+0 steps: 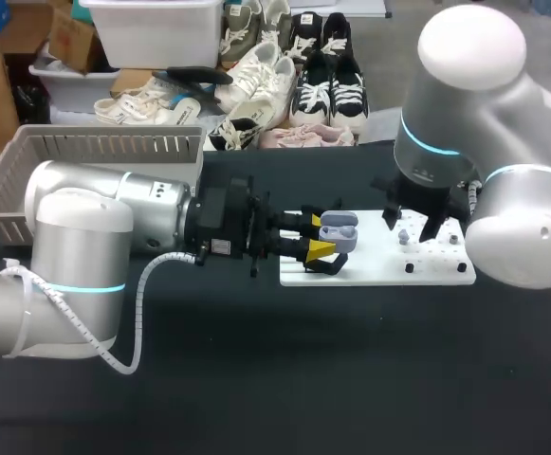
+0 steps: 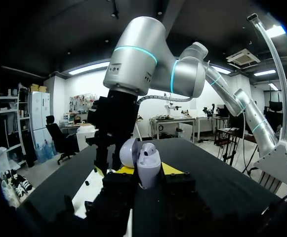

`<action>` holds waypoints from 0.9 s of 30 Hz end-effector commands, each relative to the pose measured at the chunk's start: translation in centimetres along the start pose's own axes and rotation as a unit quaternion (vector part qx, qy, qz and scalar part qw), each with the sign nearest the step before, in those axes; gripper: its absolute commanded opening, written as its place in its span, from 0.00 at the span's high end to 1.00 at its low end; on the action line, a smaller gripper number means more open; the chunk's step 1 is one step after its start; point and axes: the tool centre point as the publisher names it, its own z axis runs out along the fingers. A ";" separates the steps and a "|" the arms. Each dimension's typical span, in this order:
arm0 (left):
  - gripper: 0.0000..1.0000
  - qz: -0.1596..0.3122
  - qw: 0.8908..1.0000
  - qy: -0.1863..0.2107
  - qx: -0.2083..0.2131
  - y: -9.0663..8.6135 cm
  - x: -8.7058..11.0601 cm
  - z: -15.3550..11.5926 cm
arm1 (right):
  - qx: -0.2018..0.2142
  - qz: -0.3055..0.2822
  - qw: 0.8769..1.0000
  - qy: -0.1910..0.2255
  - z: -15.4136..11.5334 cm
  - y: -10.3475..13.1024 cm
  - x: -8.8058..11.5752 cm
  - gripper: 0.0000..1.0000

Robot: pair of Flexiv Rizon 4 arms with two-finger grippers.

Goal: Pick up each earbud case from the left stands, insert the matching earbuds, close the lid, and place the case in the box.

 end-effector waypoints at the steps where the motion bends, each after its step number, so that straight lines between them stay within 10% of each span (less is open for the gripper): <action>1: 1.00 0.001 1.000 0.000 -0.002 -0.1 0.0 0.1 | 0.001 -0.005 1.000 0.001 0.7 0.4 -0.1 0.53; 27: 1.00 0.001 1.000 0.000 -0.002 -0.1 0.0 0.1 | 0.007 -0.002 1.000 0.011 2.5 0.6 -0.3 0.59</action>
